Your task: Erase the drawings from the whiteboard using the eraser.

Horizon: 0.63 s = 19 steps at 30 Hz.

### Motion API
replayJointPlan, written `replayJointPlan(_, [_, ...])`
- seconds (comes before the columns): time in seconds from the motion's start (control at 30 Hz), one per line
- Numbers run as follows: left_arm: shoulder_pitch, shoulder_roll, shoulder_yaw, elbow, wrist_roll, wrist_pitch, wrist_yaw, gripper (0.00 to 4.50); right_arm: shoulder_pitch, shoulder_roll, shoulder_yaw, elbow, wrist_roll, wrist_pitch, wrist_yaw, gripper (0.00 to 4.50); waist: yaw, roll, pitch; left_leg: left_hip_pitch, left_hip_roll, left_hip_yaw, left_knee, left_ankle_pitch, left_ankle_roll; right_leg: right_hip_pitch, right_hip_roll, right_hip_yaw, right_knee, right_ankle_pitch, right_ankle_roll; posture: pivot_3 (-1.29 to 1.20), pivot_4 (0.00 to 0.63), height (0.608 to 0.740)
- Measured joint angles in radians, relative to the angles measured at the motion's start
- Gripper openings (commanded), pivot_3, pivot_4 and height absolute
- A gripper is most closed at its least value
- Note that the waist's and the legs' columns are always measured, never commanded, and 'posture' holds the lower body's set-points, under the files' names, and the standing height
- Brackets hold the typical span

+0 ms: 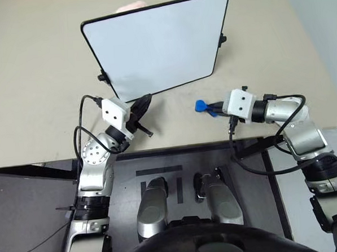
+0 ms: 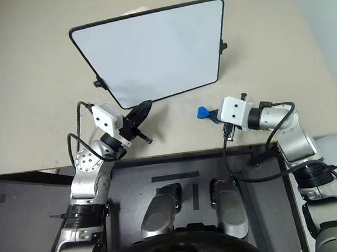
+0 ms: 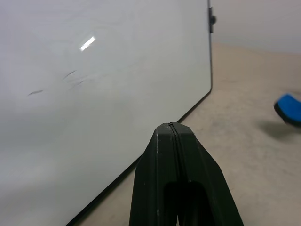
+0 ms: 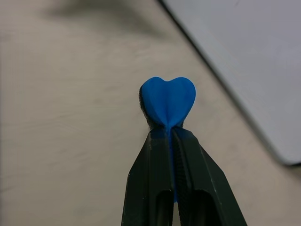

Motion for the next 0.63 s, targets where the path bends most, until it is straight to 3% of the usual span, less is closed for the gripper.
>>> replayJointPlan(0.2, [0.0,0.013,0.002,0.004,-0.002,0.002,-0.007,0.0,-0.006,0.057,0.031,0.002,-0.012,0.044,-0.026,2.38,0.001,0.0,0.0,0.004,0.0,-0.001,0.0,0.003,0.002,0.004,0.0,0.001,0.001,0.001,0.001,0.0,0.15,0.74])
replayJointPlan(0.63, [0.008,0.063,0.016,-0.006,-0.022,0.046,-0.029,0.0,0.012,0.071,-0.145,-0.064,0.083,0.086,-0.103,2.38,0.007,0.0,0.0,0.002,-0.001,-0.001,0.0,0.001,0.002,0.004,0.0,0.002,0.001,0.001,0.0,0.0,0.15,0.74])
